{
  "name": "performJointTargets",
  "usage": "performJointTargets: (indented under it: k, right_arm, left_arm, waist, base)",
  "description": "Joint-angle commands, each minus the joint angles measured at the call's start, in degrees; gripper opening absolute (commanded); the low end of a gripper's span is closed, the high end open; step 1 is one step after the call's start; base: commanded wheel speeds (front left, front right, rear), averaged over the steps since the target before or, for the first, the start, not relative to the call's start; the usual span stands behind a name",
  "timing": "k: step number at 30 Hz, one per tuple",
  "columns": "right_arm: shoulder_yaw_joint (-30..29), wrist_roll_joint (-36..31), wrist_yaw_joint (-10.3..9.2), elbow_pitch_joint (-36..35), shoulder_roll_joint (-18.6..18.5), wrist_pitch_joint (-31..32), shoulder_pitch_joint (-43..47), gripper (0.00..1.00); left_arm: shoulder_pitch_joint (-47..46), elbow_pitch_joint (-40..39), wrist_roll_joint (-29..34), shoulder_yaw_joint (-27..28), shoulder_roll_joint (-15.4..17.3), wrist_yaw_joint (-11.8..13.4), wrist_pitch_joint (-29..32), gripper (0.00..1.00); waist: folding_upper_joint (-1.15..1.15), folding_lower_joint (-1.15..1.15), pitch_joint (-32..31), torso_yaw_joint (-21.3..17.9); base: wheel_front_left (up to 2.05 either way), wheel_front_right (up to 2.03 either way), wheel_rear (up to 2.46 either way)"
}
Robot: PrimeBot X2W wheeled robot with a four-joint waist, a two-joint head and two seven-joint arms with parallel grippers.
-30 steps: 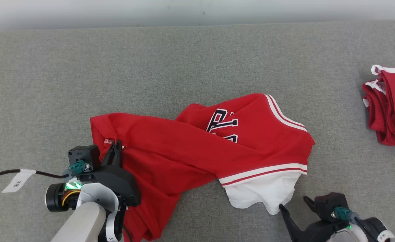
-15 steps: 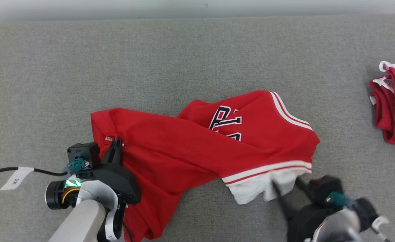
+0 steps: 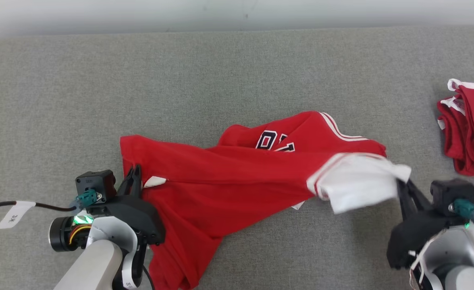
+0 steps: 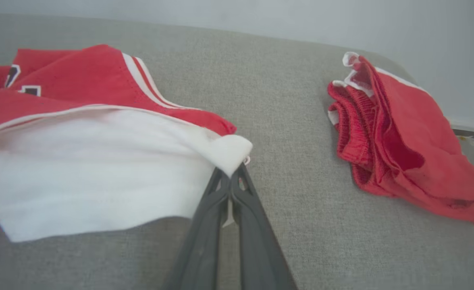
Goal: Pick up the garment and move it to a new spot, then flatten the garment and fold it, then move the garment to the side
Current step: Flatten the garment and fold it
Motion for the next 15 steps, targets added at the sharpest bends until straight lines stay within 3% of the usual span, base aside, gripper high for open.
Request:
performJointTargets:
  k: [1,7,11,15]
  right_arm:
    - [-0.2,0.4,-0.14,-0.4,0.2,0.7,1.1,1.0]
    - [-2.6,1.2,-0.14,-4.8,0.2,10.7,5.6,1.0]
    - [-3.2,0.5,-0.14,-10.0,0.3,12.0,6.7,1.0]
    - [-0.9,1.2,-0.14,-10.4,0.2,13.1,6.2,1.0]
  left_arm:
    - [0.4,-0.2,-0.2,0.0,0.1,0.1,-0.2,0.0]
    - [1.3,-0.9,-0.5,-0.2,0.2,0.5,-0.2,0.0]
    - [1.3,-1.3,-0.6,-0.2,0.4,0.6,-0.1,0.0]
    - [0.9,-1.5,-0.8,-0.4,0.1,0.7,0.2,0.0]
  waist:
    - [0.0,0.0,-0.2,0.2]
    - [0.0,0.0,-0.1,0.5]
    - [0.0,0.0,0.4,0.4]
    - [0.0,0.0,1.0,0.2]
  base:
    - [0.0,0.0,0.0]
    - [0.0,0.0,0.0]
    - [0.0,0.0,0.0]
    - [0.0,0.0,0.0]
